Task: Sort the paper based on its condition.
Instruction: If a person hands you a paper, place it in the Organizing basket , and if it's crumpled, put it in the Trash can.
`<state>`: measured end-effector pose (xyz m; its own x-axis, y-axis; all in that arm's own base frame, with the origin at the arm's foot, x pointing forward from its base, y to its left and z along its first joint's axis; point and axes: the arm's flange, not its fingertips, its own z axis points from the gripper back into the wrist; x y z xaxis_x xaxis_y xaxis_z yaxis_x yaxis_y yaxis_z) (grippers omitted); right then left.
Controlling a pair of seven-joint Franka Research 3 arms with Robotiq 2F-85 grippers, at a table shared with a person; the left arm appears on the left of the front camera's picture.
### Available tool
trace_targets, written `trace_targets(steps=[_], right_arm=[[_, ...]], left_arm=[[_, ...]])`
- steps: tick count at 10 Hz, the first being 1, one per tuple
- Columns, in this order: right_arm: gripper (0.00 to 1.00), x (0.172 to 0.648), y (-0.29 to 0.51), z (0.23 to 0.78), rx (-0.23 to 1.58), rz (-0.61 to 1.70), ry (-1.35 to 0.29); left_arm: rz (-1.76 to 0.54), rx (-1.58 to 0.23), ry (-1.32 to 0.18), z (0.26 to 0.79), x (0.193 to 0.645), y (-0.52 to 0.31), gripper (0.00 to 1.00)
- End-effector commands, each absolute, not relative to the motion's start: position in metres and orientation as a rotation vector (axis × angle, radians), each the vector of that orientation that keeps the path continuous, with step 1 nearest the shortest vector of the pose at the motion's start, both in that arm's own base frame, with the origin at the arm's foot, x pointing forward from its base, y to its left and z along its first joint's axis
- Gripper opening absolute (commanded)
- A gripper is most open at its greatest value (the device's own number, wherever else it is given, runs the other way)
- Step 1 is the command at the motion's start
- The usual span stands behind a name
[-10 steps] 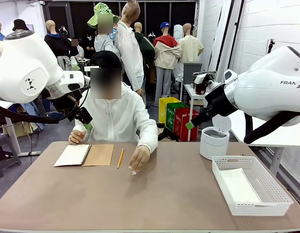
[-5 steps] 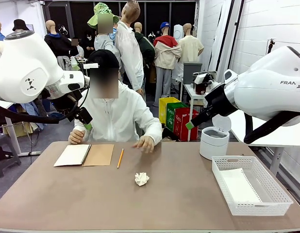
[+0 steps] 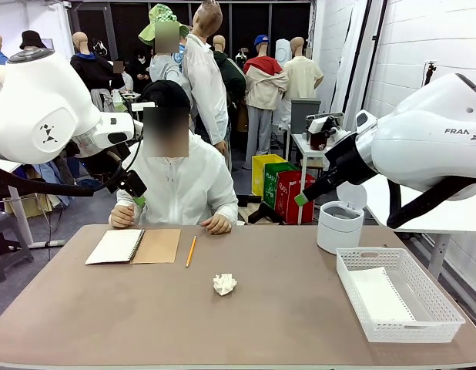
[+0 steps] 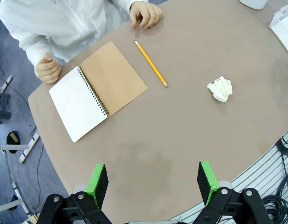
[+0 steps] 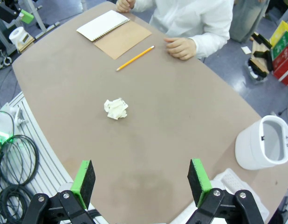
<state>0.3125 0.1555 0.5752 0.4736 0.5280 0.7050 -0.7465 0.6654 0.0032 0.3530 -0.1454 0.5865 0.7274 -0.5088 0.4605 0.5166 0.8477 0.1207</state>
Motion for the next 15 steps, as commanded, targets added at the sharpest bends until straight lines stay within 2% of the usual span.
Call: trace_targets(steps=[1,4,8,12,15], right_arm=[[1.00,0.312,0.156,0.574,0.327,0.795,-0.732],[1.00,0.313,0.155,0.575,0.332,0.797,-0.733],[1.00,0.323,0.210,0.567,0.274,0.936,-0.632],[1.00,0.333,0.280,0.532,0.193,1.062,-0.531],[1.00,0.340,0.304,0.511,0.139,1.105,-0.464]], left_arm=[[-0.564,-0.022,-0.508,0.587,0.353,-0.144,1.00],[-0.564,-0.022,-0.508,0.587,0.353,-0.144,1.00],[-0.564,-0.022,-0.508,0.587,0.353,-0.144,1.00],[-0.564,-0.022,-0.508,0.587,0.353,-0.144,1.00],[-0.564,-0.022,-0.508,0.587,0.353,-0.144,1.00]])
